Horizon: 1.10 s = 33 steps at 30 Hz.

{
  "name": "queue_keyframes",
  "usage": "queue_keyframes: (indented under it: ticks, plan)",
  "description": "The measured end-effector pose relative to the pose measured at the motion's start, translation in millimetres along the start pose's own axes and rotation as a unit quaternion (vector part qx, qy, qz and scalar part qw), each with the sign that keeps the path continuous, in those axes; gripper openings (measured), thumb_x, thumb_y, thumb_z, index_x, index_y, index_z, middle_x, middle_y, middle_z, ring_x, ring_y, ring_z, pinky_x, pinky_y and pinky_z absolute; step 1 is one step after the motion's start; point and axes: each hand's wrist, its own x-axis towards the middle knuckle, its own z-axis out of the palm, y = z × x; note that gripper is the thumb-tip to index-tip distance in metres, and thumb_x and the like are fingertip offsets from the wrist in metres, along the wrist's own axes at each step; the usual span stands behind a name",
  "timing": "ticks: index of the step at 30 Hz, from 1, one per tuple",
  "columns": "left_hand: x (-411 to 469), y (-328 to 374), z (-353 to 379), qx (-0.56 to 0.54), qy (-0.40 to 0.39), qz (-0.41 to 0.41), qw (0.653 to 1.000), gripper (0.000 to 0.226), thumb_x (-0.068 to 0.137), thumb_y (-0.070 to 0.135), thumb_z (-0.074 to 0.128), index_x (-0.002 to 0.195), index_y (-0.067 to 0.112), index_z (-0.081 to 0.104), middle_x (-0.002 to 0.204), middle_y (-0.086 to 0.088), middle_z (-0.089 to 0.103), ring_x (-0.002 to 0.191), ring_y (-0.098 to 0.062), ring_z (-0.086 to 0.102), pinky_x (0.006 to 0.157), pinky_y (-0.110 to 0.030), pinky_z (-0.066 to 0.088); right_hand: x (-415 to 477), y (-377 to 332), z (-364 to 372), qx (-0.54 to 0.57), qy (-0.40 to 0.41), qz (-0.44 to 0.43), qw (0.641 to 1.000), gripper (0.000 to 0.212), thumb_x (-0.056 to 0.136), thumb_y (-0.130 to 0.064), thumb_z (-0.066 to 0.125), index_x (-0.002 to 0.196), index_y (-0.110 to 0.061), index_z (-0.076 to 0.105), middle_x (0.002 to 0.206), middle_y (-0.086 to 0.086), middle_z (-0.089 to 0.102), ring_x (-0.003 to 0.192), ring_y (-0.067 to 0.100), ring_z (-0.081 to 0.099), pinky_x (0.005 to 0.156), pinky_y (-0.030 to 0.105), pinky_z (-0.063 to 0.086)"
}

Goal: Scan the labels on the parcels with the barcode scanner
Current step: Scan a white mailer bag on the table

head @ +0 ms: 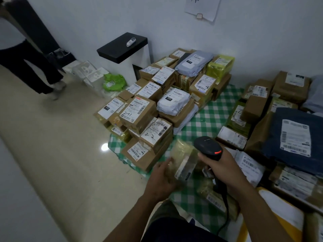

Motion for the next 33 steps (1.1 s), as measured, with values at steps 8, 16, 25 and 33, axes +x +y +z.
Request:
queue_keyframes:
  ticks: [8, 16, 25, 33]
  plan:
    - [-30.8, 17.8, -26.0, -0.251, 0.187, 0.024, 0.95, 0.11, 0.064, 0.055, 0.092, 0.155, 0.048, 0.031, 0.138, 0.024, 0.056, 0.12, 0.004, 0.057, 0.092, -0.02, 0.054, -0.5, -34.4, 14.8, 0.008, 0.014, -0.046, 0.999, 0.037, 0.087, -0.036, 0.082, 0.118, -0.039, 0.062, 0.086, -0.001, 0.074, 0.071, 0.014, 0.071, 0.07, 0.039, 0.058]
    - [-41.8, -10.0, -49.4, -0.332, 0.403, -0.131, 0.843, 0.105, 0.074, 0.048, 0.088, 0.158, 0.047, 0.026, 0.139, 0.006, 0.039, 0.127, -0.019, 0.051, 0.099, -0.042, 0.055, 7.1, -43.1, 50.1, -0.041, -0.051, -0.044, 0.997, 0.036, 0.09, -0.03, 0.08, 0.122, -0.021, 0.066, 0.084, 0.002, 0.074, 0.062, 0.007, 0.068, 0.057, 0.021, 0.051]
    - [12.0, -9.8, -61.1, -0.237, 0.359, -0.302, 0.85, 0.115, 0.065, 0.058, 0.087, 0.157, 0.034, 0.021, 0.143, -0.01, 0.032, 0.134, -0.037, 0.032, 0.111, -0.056, 0.04, 12.7, -41.2, 67.5, -0.053, -0.082, -0.021, 0.995, 0.044, 0.089, -0.035, 0.081, 0.127, -0.031, 0.059, 0.105, -0.002, 0.074, 0.073, 0.01, 0.072, 0.068, 0.031, 0.055]
    - [38.6, -13.8, -54.9, -0.219, 0.339, -0.362, 0.84, 0.118, 0.064, 0.049, 0.094, 0.153, 0.031, 0.019, 0.148, -0.014, 0.025, 0.135, -0.041, 0.031, 0.109, -0.056, 0.04, 10.8, -40.2, 61.9, -0.056, -0.068, -0.019, 0.996, 0.046, 0.088, -0.037, 0.082, 0.128, -0.034, 0.059, 0.099, -0.003, 0.074, 0.073, 0.01, 0.072, 0.069, 0.031, 0.058]
